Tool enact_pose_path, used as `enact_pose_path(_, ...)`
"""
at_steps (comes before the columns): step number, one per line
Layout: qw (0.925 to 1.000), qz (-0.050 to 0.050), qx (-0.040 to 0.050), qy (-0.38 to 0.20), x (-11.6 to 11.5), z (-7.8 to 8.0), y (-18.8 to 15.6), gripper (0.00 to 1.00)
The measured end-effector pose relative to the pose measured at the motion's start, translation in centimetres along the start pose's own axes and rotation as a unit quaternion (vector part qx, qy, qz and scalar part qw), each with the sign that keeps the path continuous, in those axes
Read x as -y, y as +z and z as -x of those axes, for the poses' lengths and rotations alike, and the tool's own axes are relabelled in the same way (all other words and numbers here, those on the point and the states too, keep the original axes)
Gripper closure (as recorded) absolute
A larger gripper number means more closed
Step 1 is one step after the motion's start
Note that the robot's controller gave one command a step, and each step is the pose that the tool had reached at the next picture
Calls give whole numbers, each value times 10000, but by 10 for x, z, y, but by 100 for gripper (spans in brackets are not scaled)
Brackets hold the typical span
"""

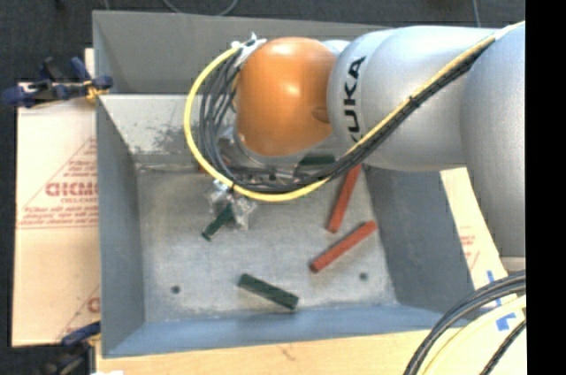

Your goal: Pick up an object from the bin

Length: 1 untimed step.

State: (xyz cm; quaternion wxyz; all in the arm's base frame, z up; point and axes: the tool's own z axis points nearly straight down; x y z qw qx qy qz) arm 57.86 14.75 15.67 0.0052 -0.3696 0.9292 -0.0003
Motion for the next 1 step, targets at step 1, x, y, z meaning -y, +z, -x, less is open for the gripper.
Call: enact_pose_path(1, 10000, -12, 8, 12, 0, 2, -72, 100)
